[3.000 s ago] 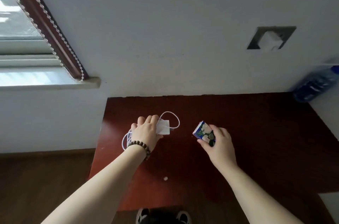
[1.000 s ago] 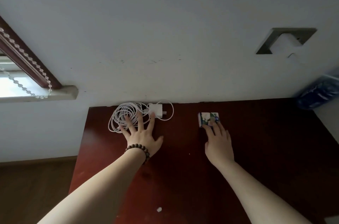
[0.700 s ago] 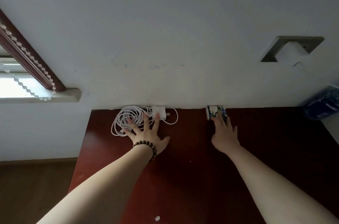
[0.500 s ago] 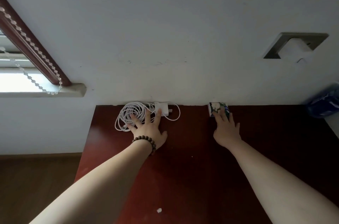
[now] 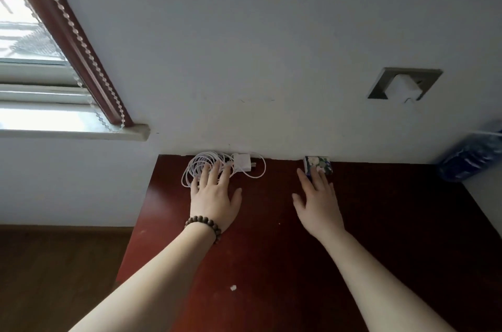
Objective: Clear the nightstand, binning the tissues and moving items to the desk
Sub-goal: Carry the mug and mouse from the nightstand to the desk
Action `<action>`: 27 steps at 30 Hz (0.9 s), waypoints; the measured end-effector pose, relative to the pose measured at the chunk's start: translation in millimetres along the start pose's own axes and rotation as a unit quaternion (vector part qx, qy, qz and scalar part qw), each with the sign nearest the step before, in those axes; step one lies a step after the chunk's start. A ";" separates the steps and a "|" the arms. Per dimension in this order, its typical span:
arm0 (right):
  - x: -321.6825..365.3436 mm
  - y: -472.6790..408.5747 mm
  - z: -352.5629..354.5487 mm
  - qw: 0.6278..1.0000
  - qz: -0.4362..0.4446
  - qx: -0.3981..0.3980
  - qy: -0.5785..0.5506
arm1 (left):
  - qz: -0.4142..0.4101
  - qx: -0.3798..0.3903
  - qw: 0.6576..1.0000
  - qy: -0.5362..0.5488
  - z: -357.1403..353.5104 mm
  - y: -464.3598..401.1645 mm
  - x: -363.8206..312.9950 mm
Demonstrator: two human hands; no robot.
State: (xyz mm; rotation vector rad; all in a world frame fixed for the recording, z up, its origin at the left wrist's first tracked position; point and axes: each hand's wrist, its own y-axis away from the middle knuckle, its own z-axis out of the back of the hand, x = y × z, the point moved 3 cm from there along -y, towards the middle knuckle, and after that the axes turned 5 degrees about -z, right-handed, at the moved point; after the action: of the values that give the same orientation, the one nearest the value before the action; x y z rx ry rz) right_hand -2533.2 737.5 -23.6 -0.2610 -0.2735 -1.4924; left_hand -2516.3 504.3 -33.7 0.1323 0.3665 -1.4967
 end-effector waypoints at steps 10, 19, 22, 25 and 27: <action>61.1 37.3 -31.3 0.990 0.124 0.020 -0.058 | 0.166 -0.056 0.985 -0.001 22.1 86.3 25.1; 185.2 95.5 -95.8 0.937 0.305 0.149 -0.081 | 0.387 -0.107 0.915 -0.040 53.1 224.1 110.5; 237.4 124.8 -113.1 0.905 0.373 0.183 -0.089 | 0.467 -0.127 0.874 -0.047 69.1 277.4 141.1; 291.6 156.2 -129.7 0.876 0.432 0.198 -0.088 | 0.544 -0.140 0.826 -0.053 85.1 331.0 172.5; 327.0 177.8 -142.5 0.855 0.466 0.209 -0.086 | 0.586 -0.149 0.794 -0.052 93.2 365.3 192.6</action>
State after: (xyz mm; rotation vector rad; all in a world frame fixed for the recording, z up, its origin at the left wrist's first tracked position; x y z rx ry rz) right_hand -2333.8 393.3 -48.1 -0.1363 -0.5164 -0.4208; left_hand -2135.1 321.8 -58.0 0.0051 0.3228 -0.1928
